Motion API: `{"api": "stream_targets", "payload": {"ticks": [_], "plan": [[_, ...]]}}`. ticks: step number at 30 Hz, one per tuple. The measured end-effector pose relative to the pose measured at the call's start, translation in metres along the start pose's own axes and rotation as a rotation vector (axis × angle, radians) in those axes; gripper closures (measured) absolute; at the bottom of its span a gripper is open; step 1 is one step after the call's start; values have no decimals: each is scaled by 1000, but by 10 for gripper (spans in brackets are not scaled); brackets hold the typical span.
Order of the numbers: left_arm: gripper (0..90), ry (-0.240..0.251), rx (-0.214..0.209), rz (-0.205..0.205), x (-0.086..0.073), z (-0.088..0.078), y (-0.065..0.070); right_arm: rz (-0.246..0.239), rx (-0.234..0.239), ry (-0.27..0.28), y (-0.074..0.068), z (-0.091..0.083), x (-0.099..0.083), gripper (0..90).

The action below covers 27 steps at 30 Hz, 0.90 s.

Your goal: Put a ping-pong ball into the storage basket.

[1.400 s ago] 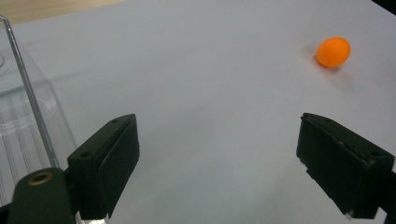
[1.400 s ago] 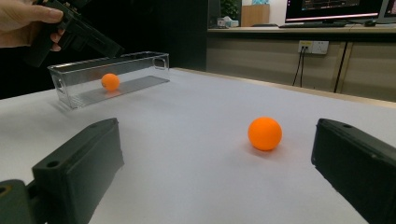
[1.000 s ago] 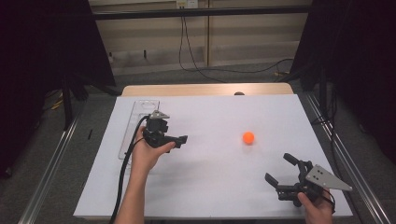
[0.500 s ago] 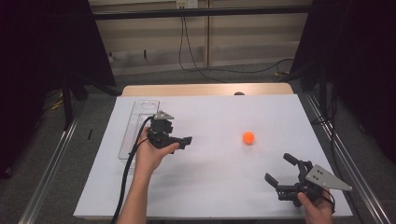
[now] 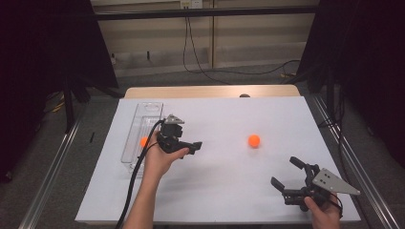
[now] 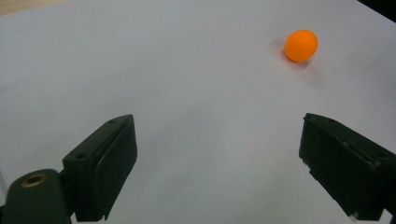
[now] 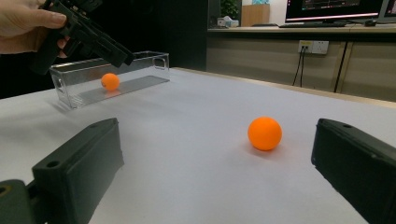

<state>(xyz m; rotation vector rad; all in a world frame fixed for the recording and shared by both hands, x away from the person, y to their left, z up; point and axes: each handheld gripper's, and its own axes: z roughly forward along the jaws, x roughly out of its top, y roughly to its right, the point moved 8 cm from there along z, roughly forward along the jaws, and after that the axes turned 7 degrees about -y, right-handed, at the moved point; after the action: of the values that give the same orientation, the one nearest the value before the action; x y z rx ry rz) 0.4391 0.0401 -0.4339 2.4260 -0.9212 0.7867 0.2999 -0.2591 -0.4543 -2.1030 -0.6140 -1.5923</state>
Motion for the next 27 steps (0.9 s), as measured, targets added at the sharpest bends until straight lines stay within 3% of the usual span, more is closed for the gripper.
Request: {"api": "stream_targets", "payload": {"ticks": [27], "plan": [[110, 18, -40, 36, 6, 17, 21, -4, 1, -4, 0, 1, -1, 15]]}}
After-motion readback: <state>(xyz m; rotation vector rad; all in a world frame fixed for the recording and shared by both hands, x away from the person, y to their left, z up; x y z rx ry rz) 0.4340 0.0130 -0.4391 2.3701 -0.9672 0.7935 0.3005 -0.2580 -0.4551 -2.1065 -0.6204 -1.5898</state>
